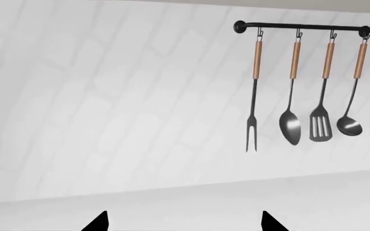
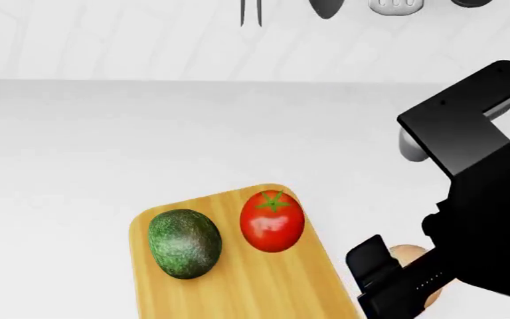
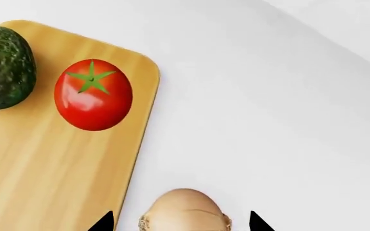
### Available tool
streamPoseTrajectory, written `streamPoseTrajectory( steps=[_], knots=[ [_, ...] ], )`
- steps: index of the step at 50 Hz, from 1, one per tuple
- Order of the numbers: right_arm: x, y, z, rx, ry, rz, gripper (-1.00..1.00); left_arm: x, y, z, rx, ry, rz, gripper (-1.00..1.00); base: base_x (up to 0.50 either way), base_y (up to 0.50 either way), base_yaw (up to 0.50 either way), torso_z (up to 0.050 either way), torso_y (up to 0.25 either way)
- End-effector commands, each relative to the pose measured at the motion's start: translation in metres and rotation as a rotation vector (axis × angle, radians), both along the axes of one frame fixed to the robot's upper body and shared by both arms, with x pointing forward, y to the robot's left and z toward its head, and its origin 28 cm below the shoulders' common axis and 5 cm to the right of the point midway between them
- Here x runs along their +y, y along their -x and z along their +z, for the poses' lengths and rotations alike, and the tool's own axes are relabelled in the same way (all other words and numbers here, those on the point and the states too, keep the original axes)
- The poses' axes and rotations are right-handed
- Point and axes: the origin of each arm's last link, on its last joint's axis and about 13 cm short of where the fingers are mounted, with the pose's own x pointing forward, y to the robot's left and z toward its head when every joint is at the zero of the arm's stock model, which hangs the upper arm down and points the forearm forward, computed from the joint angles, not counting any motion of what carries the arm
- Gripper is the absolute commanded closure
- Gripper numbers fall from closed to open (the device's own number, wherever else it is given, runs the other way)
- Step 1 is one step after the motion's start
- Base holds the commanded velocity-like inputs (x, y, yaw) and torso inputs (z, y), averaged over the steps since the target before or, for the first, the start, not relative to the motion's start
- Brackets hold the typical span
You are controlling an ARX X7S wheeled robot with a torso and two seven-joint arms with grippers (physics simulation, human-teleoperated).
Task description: Place the avocado, onion, tomato and bell pepper on the cutting board.
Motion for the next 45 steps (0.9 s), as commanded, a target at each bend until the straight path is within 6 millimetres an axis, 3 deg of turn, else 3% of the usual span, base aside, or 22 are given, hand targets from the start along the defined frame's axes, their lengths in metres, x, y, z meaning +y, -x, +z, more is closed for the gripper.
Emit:
streamPoseTrajectory(
  steps=[1,45],
  knots=[
    [-0.004,-0.007,-0.017,0.031,-0.011,-0.029,-1.0,0.0,-0.001,-0.002,0.005,-0.002,-0.003,-1.0,0.0,0.0,0.0,0.0,0.0],
    [-0.005,-0.014,-0.062,0.114,-0.031,-0.07,-1.0,0.0,0.0,-0.001,0.002,-0.002,-0.002,-1.0,0.0,0.0,0.0,0.0,0.0]
  ],
)
